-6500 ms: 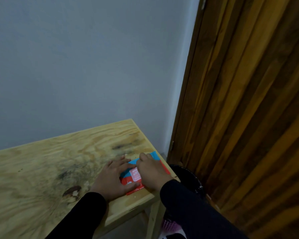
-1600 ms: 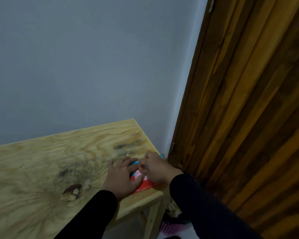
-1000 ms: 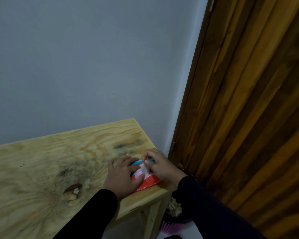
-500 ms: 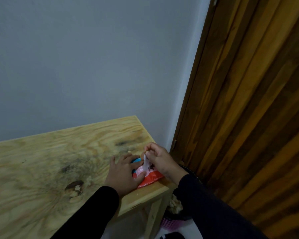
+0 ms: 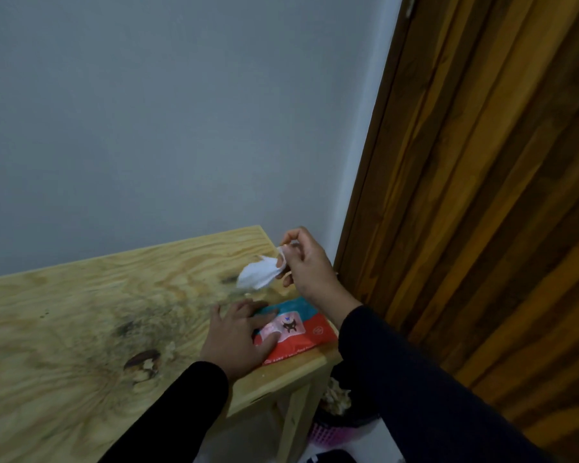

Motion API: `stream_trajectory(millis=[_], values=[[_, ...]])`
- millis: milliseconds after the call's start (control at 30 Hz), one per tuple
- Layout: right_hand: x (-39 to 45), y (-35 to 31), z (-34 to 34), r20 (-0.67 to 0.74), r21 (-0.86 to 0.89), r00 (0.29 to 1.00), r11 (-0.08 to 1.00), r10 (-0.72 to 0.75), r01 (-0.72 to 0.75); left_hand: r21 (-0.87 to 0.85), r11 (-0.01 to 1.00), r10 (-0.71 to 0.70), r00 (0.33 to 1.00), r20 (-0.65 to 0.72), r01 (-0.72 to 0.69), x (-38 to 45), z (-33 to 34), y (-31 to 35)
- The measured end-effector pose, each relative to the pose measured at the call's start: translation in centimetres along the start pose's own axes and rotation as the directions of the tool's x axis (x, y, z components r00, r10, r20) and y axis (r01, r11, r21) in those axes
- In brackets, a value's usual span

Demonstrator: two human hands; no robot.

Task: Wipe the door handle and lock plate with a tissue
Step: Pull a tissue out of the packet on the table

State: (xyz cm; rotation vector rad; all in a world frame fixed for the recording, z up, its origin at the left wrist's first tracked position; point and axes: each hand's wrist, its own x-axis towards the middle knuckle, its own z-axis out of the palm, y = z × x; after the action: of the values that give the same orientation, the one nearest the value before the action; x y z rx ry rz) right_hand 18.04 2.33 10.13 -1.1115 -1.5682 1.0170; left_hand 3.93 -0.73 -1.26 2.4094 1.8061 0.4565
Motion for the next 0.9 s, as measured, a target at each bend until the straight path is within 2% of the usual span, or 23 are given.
stream_trajectory(millis=[67,133,233,367,433,700,900], values=[[-0.5,1.7,-0.4,-0.085,-0.147,0.996,0.989,-0.024,0.011,0.015,1.000,0.001,1.000,0.015,-0.001,0.0,0.1,-0.1],[-1.2,3.4,-0.6,-0.096,-0.323,0.995,0.946,-0.040,0.007,0.024,1.000,0.008,1.000,0.009,-0.008,0.0,0.1,-0.1],[-2.4,6.0,-0.5,-0.033,-0.523,0.999,0.852,-0.030,0.008,-0.009,1.000,0.020,1.000,0.000,-0.020,-0.1,0.0,-0.1],[-3.7,7.9,0.6,0.055,-0.643,0.998,0.765,0.010,0.027,-0.048,0.998,0.030,1.000,0.004,-0.030,-0.2,0.1,-0.2],[-3.9,8.2,1.3,0.065,-0.676,0.998,0.736,0.009,0.038,-0.059,0.998,0.017,1.000,-0.005,-0.017,-0.2,-0.1,-0.1],[-4.2,8.6,0.9,0.043,-0.637,0.999,0.771,0.015,0.015,-0.001,1.000,0.001,1.000,0.013,-0.001,-0.3,-0.6,0.1],[-3.7,7.9,0.0,0.165,-0.597,0.986,0.797,0.008,0.093,-0.070,0.997,0.011,0.999,-0.031,-0.013,-0.3,-0.3,0.0]])
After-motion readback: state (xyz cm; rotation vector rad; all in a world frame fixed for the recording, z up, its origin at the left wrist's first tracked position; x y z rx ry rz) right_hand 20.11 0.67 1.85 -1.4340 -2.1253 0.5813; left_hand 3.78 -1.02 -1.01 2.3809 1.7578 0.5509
